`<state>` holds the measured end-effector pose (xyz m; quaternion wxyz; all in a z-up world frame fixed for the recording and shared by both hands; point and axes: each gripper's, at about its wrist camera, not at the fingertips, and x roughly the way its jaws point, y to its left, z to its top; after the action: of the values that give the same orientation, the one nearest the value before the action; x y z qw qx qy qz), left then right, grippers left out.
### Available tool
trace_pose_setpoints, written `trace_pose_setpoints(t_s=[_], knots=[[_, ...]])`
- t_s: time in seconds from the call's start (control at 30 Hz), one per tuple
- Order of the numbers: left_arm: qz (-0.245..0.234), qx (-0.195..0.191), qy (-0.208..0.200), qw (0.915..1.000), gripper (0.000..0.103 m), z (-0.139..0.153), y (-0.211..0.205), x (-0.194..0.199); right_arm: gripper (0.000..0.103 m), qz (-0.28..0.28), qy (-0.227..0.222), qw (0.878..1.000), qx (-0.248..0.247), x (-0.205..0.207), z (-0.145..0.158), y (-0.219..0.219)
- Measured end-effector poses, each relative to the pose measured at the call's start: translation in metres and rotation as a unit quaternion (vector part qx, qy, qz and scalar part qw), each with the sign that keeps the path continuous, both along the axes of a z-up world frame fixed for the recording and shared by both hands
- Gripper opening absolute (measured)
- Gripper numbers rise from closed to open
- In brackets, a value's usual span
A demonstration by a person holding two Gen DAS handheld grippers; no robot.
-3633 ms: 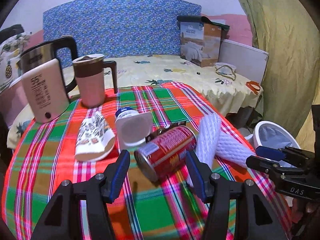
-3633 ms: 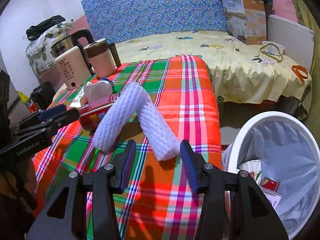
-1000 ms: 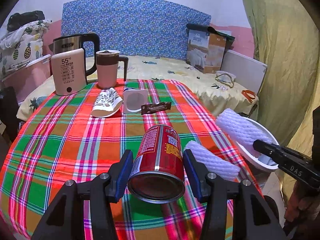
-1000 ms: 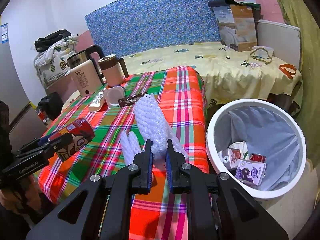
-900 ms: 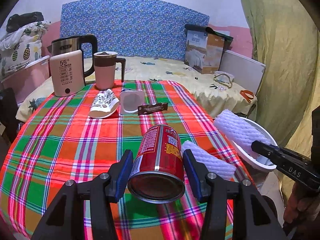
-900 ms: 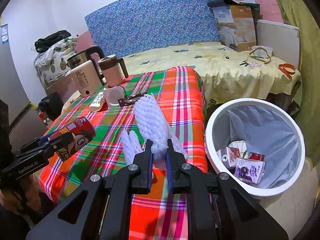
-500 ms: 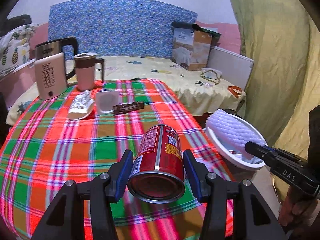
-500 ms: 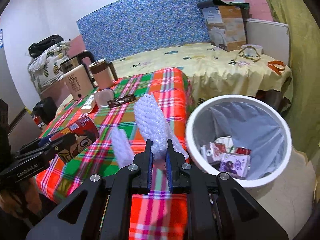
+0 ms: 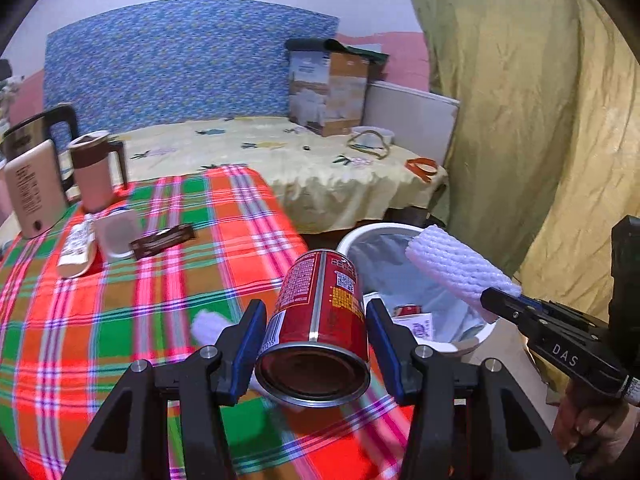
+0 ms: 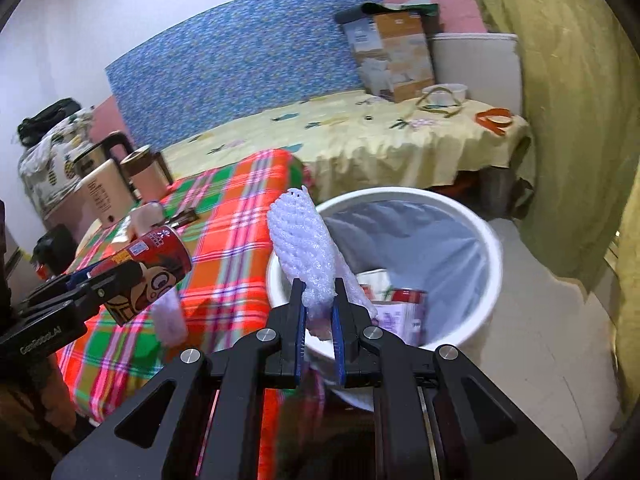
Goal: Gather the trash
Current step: 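Carry the red can and foam sleeve over the white bin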
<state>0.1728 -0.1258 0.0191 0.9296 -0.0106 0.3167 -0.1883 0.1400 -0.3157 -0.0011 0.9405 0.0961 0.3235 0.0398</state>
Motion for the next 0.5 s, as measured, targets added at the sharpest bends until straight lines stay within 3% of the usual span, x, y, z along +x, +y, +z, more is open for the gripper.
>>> trace_pose_setpoints(t_s=[0.5], knots=[[-0.052,0.012,0.016,0.9985,0.052,-0.016,-0.056,0.021,0.014,-0.040,0.023,0.999,0.014,0.005,-0.017,-0.031]])
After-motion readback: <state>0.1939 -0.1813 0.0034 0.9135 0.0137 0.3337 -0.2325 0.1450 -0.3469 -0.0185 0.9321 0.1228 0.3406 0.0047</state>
